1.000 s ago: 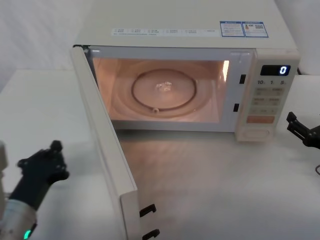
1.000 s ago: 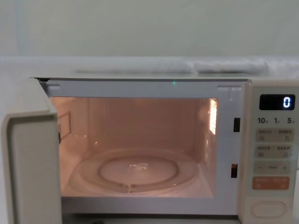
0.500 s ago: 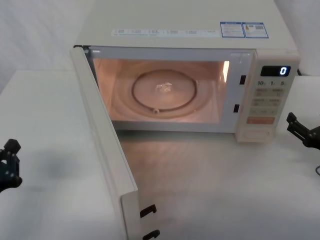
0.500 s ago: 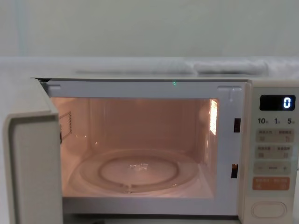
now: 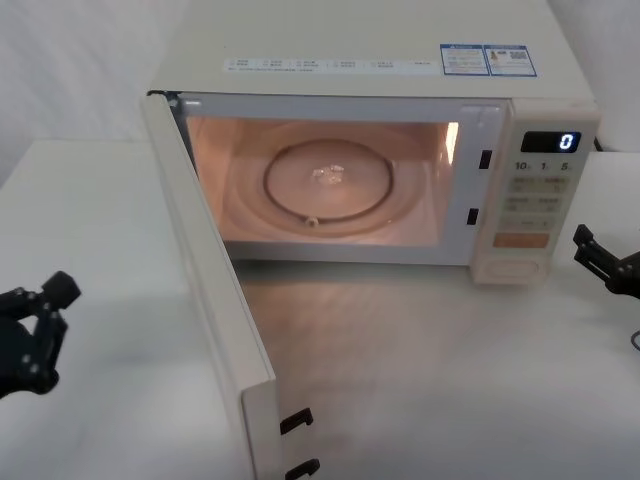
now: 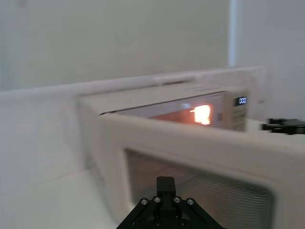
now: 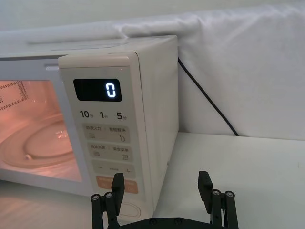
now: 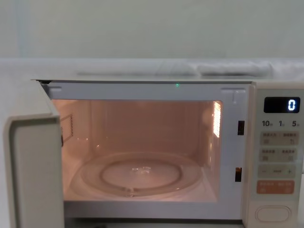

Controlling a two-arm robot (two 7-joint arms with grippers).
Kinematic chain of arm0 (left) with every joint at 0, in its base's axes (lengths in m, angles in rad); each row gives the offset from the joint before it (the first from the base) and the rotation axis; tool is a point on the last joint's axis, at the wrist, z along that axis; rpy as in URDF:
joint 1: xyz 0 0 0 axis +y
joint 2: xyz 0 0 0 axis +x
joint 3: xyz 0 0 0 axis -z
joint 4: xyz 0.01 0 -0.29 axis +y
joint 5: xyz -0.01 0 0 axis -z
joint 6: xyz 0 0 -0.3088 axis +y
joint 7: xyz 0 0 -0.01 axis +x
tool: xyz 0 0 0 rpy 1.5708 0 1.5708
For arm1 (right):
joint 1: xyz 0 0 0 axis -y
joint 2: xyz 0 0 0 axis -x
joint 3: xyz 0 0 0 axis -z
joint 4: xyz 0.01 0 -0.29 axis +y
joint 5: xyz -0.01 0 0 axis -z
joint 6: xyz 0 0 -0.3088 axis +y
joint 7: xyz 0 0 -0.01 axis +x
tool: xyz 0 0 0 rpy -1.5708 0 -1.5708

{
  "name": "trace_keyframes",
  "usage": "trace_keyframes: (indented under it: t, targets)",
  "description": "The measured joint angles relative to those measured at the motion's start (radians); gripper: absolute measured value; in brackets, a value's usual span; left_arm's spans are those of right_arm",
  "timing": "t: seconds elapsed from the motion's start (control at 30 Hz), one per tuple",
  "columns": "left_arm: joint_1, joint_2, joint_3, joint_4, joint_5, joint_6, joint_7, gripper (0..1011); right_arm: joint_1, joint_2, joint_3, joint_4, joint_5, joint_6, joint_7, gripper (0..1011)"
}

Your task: Press the button to open the microwave door with one hand; close the microwave door with the other hand.

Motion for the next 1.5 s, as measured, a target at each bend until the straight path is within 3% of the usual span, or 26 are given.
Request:
trace_keyframes:
  t: [0.27, 0.63, 0.8, 0.97, 1.07, 1.1, 1.17, 1.2, 1.3, 1.5]
  targets:
    - [0.003, 0.062, 0.031, -0.039, -0.044, 0.004, -0.059, 0, 0.0, 0.0, 0.0, 0.0, 0.0, 0.0, 0.0, 1002]
    - [-0.077, 0.13, 0.159, -0.031, -0.039, 0.023, -0.061, 0, 0.0, 0.0, 0.0, 0.0, 0.0, 0.0, 0.0, 1002]
    - [-0.159, 0.15, 0.234, -0.006, -0.035, 0.04, -0.046, 0, 0.0, 0.0, 0.0, 0.0, 0.0, 0.0, 0.0, 1002]
    - [-0.251, 0.141, 0.312, 0.028, -0.046, 0.057, -0.028, 0, 0.0, 0.0, 0.0, 0.0, 0.0, 0.0, 0.0, 1002]
    - [-0.337, 0.117, 0.386, 0.06, -0.045, 0.073, -0.001, 0, 0.0, 0.0, 0.0, 0.0, 0.0, 0.0, 0.0, 1002]
    - [-0.337, 0.117, 0.386, 0.06, -0.045, 0.073, -0.001, 0, 0.0, 0.0, 0.0, 0.0, 0.0, 0.0, 0.0, 1002]
    - [-0.396, 0.095, 0.44, 0.082, -0.036, 0.086, 0.025, 0, 0.0, 0.0, 0.0, 0.0, 0.0, 0.0, 0.0, 1002]
    - [-0.396, 0.095, 0.44, 0.082, -0.036, 0.086, 0.025, 0, 0.0, 0.0, 0.0, 0.0, 0.0, 0.0, 0.0, 1002]
    - [-0.471, 0.061, 0.505, 0.105, -0.018, 0.103, 0.062, 0, 0.0, 0.0, 0.0, 0.0, 0.0, 0.0, 0.0, 1002]
    - [-0.571, 0.014, 0.596, 0.141, 0.016, 0.142, 0.118, 0, 0.0, 0.0, 0.0, 0.0, 0.0, 0.0, 0.0, 1002]
